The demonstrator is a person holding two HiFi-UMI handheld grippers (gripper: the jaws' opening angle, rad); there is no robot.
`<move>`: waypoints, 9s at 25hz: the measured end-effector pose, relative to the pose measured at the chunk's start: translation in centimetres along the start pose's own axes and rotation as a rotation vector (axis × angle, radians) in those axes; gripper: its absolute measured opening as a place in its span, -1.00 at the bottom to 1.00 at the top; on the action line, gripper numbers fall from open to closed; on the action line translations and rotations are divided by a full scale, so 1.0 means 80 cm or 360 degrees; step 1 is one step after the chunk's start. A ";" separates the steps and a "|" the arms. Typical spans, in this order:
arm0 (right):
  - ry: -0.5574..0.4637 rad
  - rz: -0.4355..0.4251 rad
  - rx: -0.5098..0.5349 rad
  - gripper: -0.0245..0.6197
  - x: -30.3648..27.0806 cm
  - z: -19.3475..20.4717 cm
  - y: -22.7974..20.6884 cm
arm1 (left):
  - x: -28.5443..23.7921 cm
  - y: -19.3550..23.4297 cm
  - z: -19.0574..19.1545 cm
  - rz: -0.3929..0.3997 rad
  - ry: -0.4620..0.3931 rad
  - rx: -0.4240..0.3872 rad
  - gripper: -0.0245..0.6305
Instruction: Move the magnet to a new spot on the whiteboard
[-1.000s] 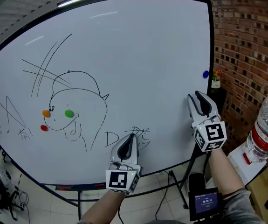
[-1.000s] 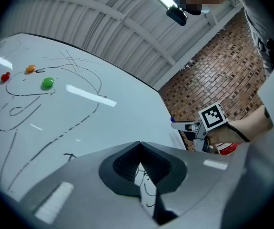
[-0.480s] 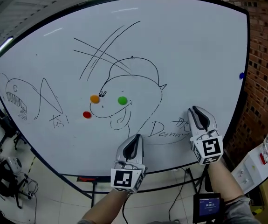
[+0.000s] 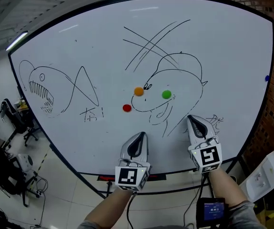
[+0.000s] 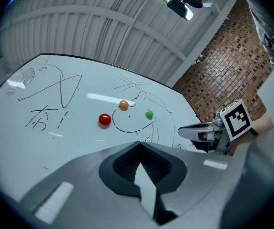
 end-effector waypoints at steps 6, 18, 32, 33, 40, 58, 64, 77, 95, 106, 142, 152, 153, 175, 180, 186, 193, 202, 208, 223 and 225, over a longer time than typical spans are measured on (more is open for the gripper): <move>-0.0012 -0.0086 0.0024 -0.90 -0.027 -0.023 0.055 | 0.019 0.035 -0.016 -0.0025 -0.0018 -0.0024 -0.92; -0.0132 -0.0213 0.0082 -0.83 -0.079 -0.066 0.135 | 0.061 0.097 -0.036 -0.0122 -0.0031 -0.0069 -0.92; -0.0112 -0.0118 0.0431 -0.39 -0.153 -0.103 0.193 | 0.121 0.163 -0.056 -0.0254 -0.0034 -0.0109 -0.92; -0.0098 -0.0075 0.0471 -0.44 -0.154 -0.103 0.193 | 0.124 0.168 -0.058 -0.0261 -0.0035 -0.0112 -0.93; -0.0052 -0.0016 0.0521 -0.53 -0.156 -0.104 0.198 | 0.131 0.179 -0.057 -0.0271 -0.0047 -0.0114 -0.92; 0.0034 0.0056 0.0470 -0.53 -0.086 -0.075 0.124 | 0.076 0.095 -0.031 -0.0063 -0.0017 -0.0018 -0.92; 0.0134 0.0158 0.0425 -0.53 -0.040 -0.044 0.049 | 0.035 0.027 -0.017 0.0065 -0.0003 0.0034 -0.93; 0.0255 0.0356 0.0419 -0.53 0.048 0.017 -0.132 | -0.071 -0.131 0.012 0.0288 -0.0029 0.0084 -0.92; 0.0386 0.0608 0.0397 -0.53 0.149 0.102 -0.383 | -0.200 -0.316 0.058 0.0458 -0.0040 0.0141 -0.92; 0.0312 0.0636 0.0273 -0.53 0.161 0.127 -0.463 | -0.243 -0.364 0.067 0.0465 -0.0074 0.0133 -0.92; 0.0099 0.0565 -0.0033 -0.38 0.177 0.111 -0.454 | -0.220 -0.344 0.058 0.0416 -0.0088 0.0145 -0.92; 0.0096 0.0486 -0.0044 -0.53 0.159 0.089 -0.363 | -0.175 -0.271 0.039 0.0322 -0.0050 0.0176 -0.92; 0.0088 0.0468 -0.0046 -0.57 0.155 0.085 -0.350 | -0.169 -0.262 0.036 0.0309 -0.0049 0.0173 -0.93; 0.0007 -0.0010 -0.0110 -0.90 0.017 -0.008 -0.013 | -0.008 -0.016 -0.020 -0.0006 -0.0006 0.0063 -0.93; -0.0024 -0.0094 -0.0114 -0.90 -0.011 -0.026 0.047 | 0.014 0.024 -0.031 -0.0044 -0.0019 0.0033 -0.93; -0.0048 -0.0086 -0.0089 -0.90 -0.034 -0.036 0.066 | 0.024 0.049 -0.036 -0.0046 -0.0036 0.0018 -0.93; -0.0121 0.0032 0.0005 -0.89 -0.055 -0.057 0.056 | 0.026 0.064 -0.038 -0.0036 -0.0058 0.0006 -0.93; -0.0175 0.0134 0.0130 -0.41 -0.082 -0.083 0.041 | 0.030 0.080 -0.034 -0.0042 -0.0059 0.0019 -0.92; -0.0112 0.0221 0.0191 -0.37 -0.099 -0.085 0.032 | 0.035 0.091 -0.036 -0.0060 -0.0065 0.0002 -0.92; -0.0035 0.0234 0.0217 -0.54 -0.070 -0.062 0.015 | 0.025 0.060 -0.023 -0.0015 -0.0031 0.0014 -0.92; -0.0023 0.0245 0.0236 -0.54 -0.057 -0.055 0.008 | 0.020 0.048 -0.018 0.0006 -0.0015 0.0031 -0.92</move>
Point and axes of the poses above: the fingertips, and each gripper's own axes: x backward along the fingers, y to its left, z out of its underside, the point moved 3 cm from there along x, backward along the fingers, and after that the axes turned 6 degrees about x, right-handed, at the moved point
